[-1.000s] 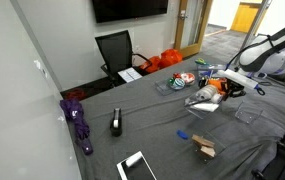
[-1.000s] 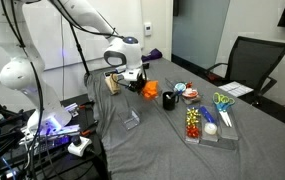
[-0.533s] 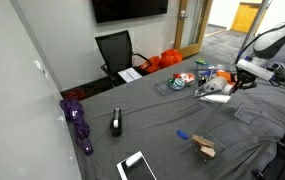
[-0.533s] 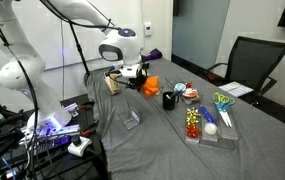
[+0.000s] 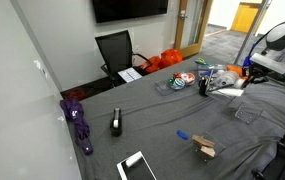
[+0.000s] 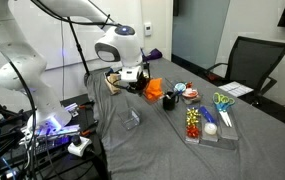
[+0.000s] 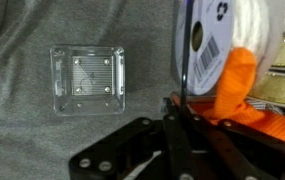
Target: Move the container on the left to the right.
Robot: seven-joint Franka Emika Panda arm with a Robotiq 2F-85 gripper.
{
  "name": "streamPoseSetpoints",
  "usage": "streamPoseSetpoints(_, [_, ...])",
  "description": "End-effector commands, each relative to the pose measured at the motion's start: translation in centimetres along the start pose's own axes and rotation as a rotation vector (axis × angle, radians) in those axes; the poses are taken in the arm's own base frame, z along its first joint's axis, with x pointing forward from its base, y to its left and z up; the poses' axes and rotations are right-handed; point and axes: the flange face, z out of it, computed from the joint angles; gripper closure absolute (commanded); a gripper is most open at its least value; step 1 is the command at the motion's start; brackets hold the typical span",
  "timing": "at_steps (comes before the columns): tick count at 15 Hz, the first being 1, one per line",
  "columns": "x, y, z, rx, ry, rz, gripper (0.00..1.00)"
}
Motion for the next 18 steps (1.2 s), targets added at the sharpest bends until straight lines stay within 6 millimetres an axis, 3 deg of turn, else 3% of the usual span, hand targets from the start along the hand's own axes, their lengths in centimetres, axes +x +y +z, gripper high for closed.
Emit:
streamPoseSetpoints(1, [2.8,0.1,-1.9,0.004,-0.018,-0.026,0.99])
streamPoseSetpoints(3, [3.6,0.2,-2.5,0.009,-0.036,-0.033,0.99])
streamPoseSetpoints(4, [2.5,0.7,-1.4,0.002,-0.008,-0.013,0.95])
streamPoseSetpoints(12, [3.2,0.6,-1.7,-0.001,-0.014,-0.017,0.95])
streamPoseSetpoints(13, [3.2,0.6,-1.6,-0.002,-0.014,-0.017,0.99])
streamPoseSetpoints(18, [5.3,0.8,-0.9,-0.001,0.006,0.036,0.99])
